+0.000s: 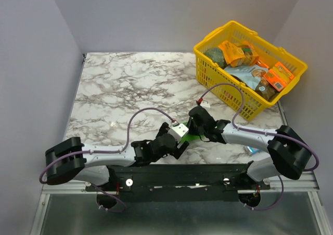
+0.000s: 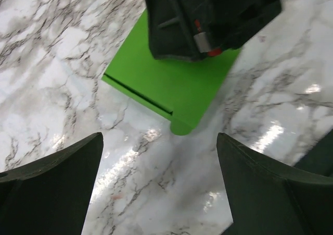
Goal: Fold the paper box
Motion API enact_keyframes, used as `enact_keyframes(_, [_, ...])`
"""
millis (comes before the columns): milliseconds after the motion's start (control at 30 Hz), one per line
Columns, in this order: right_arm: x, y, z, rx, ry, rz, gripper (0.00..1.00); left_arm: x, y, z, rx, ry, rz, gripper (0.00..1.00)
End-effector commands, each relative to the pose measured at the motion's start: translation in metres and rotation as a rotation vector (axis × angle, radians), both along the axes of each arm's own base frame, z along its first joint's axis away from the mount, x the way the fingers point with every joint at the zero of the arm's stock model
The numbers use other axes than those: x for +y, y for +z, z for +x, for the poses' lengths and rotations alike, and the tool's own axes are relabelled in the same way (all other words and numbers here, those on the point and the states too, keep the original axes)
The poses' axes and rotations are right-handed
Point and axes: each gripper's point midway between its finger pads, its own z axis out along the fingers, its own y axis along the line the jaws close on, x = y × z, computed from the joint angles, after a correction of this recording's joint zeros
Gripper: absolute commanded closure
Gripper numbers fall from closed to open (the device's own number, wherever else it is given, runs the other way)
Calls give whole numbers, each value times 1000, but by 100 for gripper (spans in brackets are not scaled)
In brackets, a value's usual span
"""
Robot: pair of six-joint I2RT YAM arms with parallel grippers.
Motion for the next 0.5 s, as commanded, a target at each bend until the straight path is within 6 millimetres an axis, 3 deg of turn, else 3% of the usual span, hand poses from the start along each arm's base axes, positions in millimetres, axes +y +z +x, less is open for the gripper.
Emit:
enact_keyframes(0, [-30,-32,-14,82,-31,-139,75,-3,17,-32,139,-162,-130,1])
enact_keyframes(33, [-29,-33,-14,84,-29,-143,75,-8,28,-43,191,-217,-200,1])
enact_keyframes(100, [-30,-36,-14,91,-29,-150,75,-4,29,-41,253,-205,-254,1])
enact_keyframes(233, [-32,-41,-15,109,-31,-156,75,7,40,1,347,-39,-400,5])
enact_keyframes(333, [-31,-40,-14,107,-32,-154,74,-5,47,19,363,24,-465,7])
enact_keyframes(433, [-29,-41,-14,110,-24,-153,74,-13,33,35,416,93,-479,10])
enact_keyframes(467, [-30,-41,-14,110,-22,-156,74,-9,16,43,453,140,-462,16])
